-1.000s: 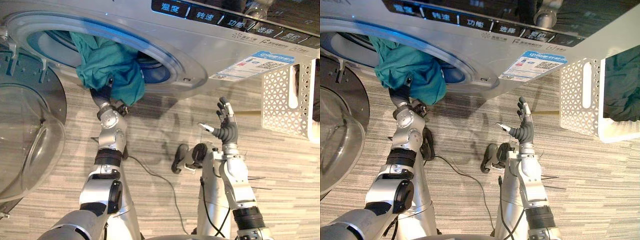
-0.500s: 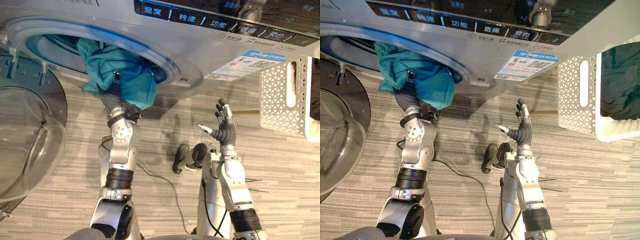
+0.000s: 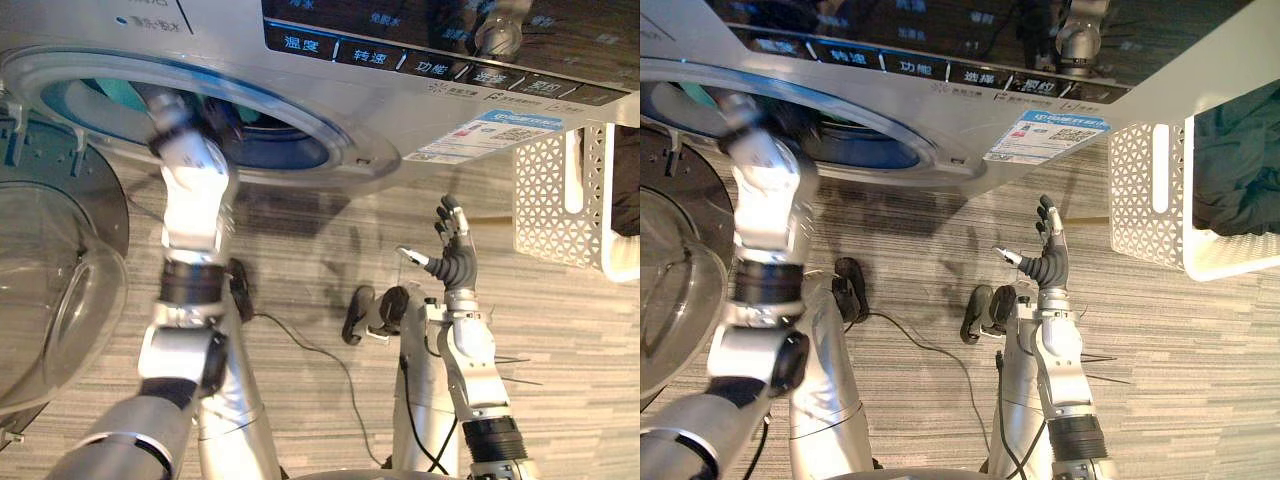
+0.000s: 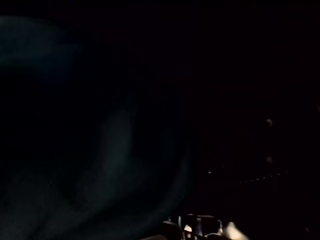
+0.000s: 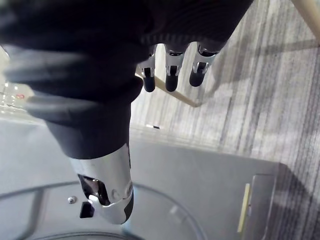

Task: Pick up the laundry basket with both hands and put the clothes into the washing machine.

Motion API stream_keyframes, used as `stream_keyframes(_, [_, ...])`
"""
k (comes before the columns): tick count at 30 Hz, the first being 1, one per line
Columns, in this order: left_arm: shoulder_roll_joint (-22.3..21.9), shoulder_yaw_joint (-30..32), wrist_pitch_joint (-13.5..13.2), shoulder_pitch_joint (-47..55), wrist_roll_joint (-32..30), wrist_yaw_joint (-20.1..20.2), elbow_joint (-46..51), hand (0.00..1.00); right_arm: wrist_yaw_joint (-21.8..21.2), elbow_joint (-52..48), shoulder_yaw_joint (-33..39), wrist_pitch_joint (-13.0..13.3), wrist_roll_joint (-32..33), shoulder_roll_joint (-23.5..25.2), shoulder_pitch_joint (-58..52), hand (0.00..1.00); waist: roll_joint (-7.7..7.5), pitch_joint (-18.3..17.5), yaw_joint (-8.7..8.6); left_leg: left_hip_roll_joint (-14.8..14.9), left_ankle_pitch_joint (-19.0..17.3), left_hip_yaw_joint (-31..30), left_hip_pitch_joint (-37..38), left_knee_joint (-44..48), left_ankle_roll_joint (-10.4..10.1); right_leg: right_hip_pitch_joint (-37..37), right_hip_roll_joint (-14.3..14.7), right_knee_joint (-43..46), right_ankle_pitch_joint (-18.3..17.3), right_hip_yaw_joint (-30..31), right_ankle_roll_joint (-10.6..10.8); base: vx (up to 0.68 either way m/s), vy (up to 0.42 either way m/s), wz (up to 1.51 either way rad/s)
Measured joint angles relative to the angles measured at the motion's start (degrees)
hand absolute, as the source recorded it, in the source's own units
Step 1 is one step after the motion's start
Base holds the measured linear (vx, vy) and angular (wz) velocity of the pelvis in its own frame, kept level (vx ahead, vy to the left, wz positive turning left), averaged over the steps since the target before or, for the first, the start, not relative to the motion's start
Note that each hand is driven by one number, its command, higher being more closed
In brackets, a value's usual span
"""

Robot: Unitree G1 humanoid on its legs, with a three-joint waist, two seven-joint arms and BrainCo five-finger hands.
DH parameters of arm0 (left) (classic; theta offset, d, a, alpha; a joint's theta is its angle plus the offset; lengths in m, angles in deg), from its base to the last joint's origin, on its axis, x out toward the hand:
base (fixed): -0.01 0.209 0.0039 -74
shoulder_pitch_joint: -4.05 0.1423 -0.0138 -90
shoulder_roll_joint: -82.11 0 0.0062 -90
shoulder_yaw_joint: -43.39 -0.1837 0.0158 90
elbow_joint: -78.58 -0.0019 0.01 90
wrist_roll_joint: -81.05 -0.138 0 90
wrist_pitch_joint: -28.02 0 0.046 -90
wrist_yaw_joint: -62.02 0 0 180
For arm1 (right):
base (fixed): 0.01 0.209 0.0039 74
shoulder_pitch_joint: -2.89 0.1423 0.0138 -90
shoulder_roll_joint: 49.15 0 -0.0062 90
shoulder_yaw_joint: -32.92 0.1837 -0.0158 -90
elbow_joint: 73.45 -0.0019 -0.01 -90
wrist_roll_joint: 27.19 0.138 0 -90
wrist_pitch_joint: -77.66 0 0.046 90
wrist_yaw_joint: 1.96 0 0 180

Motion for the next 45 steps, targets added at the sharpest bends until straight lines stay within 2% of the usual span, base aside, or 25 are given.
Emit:
stream_keyframes(4, [4.3, -1.6, 1.4, -5.7, -4.2, 3.0, -6.4, 1.00, -1.3, -0.6, 0.3, 1.0, 0.5, -1.8, 0.8, 0.00, 0.08, 0.1, -0.45, 0.1, -0.2, 0.0, -1.1, 1.2, 0.3, -1.0, 0.0, 0.6, 0.1, 0.3, 0.0, 0.05, -0.014, -0.06])
stream_keyframes(5, [5.6, -3.2, 2.0, -7.7, -5.9, 4.8, -8.5, 0.00, -1.6, -0.7, 0.5, 1.2, 0.8, -2.3, 0.9, 0.00, 0.09, 0.2, -0.42, 0.2, -0.3, 0.0, -1.3, 1.5, 0.5, -1.1, 0.0, 0.8, 0.1, 0.3, 0.0, 0.03, -0.021, -0.03])
stream_keyframes(6, [6.0, -4.0, 2.5, -8.6, -6.8, 5.6, -9.2, 0.00, -1.8, -0.7, 0.6, 1.3, 1.0, -2.5, 1.0, 0.00, 0.09, 0.2, -0.39, 0.3, -0.3, 0.0, -1.4, 1.7, 0.5, -1.2, 0.0, 0.9, 0.1, 0.4, 0.0, 0.04, -0.027, -0.04])
stream_keyframes(7, [6.6, -5.2, 3.3, -10.4, -10.9, 8.2, -10.7, 0.00, -2.5, -1.1, 1.0, 1.4, 1.5, -2.5, 1.2, 0.00, 0.09, 0.2, -0.36, 0.4, -0.4, -0.1, -2.0, 2.0, 0.7, -1.7, 0.0, 1.2, 0.1, 0.3, 0.0, 0.02, -0.023, -0.03])
stream_keyframes(9, [6.9, -7.6, 4.1, -13.5, -15.2, 11.3, -14.7, 0.00, -2.7, -2.2, 1.4, 1.5, 1.6, -2.4, 1.3, 0.00, 0.07, 0.3, -0.26, 0.4, -0.5, -0.1, -3.1, 2.6, 0.8, -2.7, 0.0, 1.8, 0.2, 0.5, 0.1, 0.03, -0.033, -0.05])
stream_keyframes(11, [6.3, -9.1, 5.6, -15.6, -18.7, 14.5, -19.6, 0.00, -3.8, -2.2, 1.4, 1.5, 1.6, -2.3, 1.8, 0.00, 0.00, 1.0, -0.38, 0.6, -0.7, -0.2, -3.4, 3.5, 1.2, -3.0, 0.0, 2.5, 0.1, 0.7, 0.1, 0.03, -0.027, -0.06])
stream_keyframes(15, [2.7, -9.6, 10.0, -15.8, -29.9, 22.5, -27.6, 0.00, -6.4, -2.2, 1.7, 1.4, 2.2, -2.3, 2.3, 0.00, -0.06, 2.0, -0.56, 0.7, -1.0, -0.1, -4.7, 4.9, 1.6, -4.1, 0.0, 3.4, 0.2, 1.2, 0.3, 0.03, -0.024, -0.05])
stream_keyframes(17, [2.1, -10.3, 10.9, -15.7, -32.9, 25.1, -29.3, 0.00, -6.6, -2.2, 1.8, 1.3, 2.8, -2.3, 2.3, 0.00, -0.07, 2.6, -0.59, 0.8, -1.0, -0.1, -4.9, 5.2, 1.7, -4.3, 0.0, 3.5, 0.3, 1.3, 0.4, 0.02, -0.017, -0.01])
stream_keyframes(20, [2.1, -10.9, 11.4, -15.6, -33.6, 27.3, -29.4, 0.00, -7.6, -2.2, 2.7, 1.3, 4.0, -2.3, 2.4, 0.00, -0.09, 2.7, -0.50, 0.9, -1.1, 0.0, -5.2, 5.6, 1.8, -4.8, 0.1, 3.9, 0.4, 1.6, 0.5, 0.04, -0.047, -0.03])
stream_keyframes(26, [2.7, -11.1, 11.4, -15.6, -35.4, 27.8, -29.4, 0.00, -7.6, -2.2, 4.5, 1.3, 5.4, -2.3, 2.4, 0.00, -0.09, 2.7, -0.54, 0.9, -1.3, 0.1, -5.6, 5.9, 2.1, -5.1, 0.2, 3.9, 0.5, 1.8, 0.7, 0.03, -0.037, -0.02])
stream_keyframes(30, [3.4, -10.5, 11.4, -15.3, -30.2, 27.1, -27.5, 0.00, -7.5, -2.2, 4.5, 1.3, 5.3, -2.2, 2.4, 0.00, -0.09, 2.7, -0.53, 0.9, -1.3, 0.1, -5.6, 5.9, 2.1, -5.1, 0.1, 3.9, 0.5, 1.8, 0.7, 0.04, -0.043, 0.00])
stream_keyframes(35, [3.2, -6.2, 11.2, -10.2, -26.3, 22.3, -16.0, 0.00, -6.9, -2.2, 5.4, 1.3, 3.7, 0.4, 2.1, 0.00, -0.10, 2.6, -0.52, 0.8, -1.3, 0.1, -5.6, 5.9, 2.1, -5.1, 0.0, 4.0, 0.5, 1.8, 0.7, 0.04, -0.047, 0.02])
stream_keyframes(37, [2.7, -3.5, 10.4, -6.1, -23.8, 19.6, -11.0, 0.00, -6.1, -2.2, 5.6, 1.3, 2.4, 1.4, 1.8, 0.00, -0.09, 2.6, -0.46, 0.7, -1.3, 0.2, -5.4, 5.9, 2.1, -5.1, -0.1, 4.2, 0.5, 1.9, 0.7, 0.04, -0.045, 0.03])
stream_keyframes(41, [-0.2, 0.2, 10.1, 3.2, -21.4, 17.2, -3.1, 0.00, -6.0, -2.2, 5.6, 1.3, 0.7, 1.8, 1.2, 0.00, -0.08, 2.5, 0.16, 0.6, -1.3, 0.5, -4.5, 5.6, 2.1, -4.5, -0.3, 4.4, 0.5, 2.3, 0.7, 0.03, -0.048, 0.06])
stream_keyframes(42, [-2.5, 1.4, 10.1, 8.3, -20.5, 16.4, -0.5, 0.00, -5.7, -2.2, 5.7, 1.3, -0.1, 2.2, 1.1, 0.00, -0.05, 2.4, 0.32, 0.3, -1.3, 0.5, -3.7, 5.1, 2.1, -3.9, -0.7, 4.4, 0.4, 2.3, 0.6, 0.03, -0.051, 0.13])
stream_keyframes(45, [-6.4, 2.8, 10.1, 14.2, -19.7, 15.9, 2.2, 0.00, -4.9, -2.2, 5.7, 1.3, -0.4, 2.3, 0.9, 0.00, -0.06, 2.3, 0.85, -0.2, -1.0, 1.0, -2.6, 4.1, 2.1, -3.2, -1.2, 4.0, 0.4, 2.4, 0.6, 0.03, -0.061, 0.17])
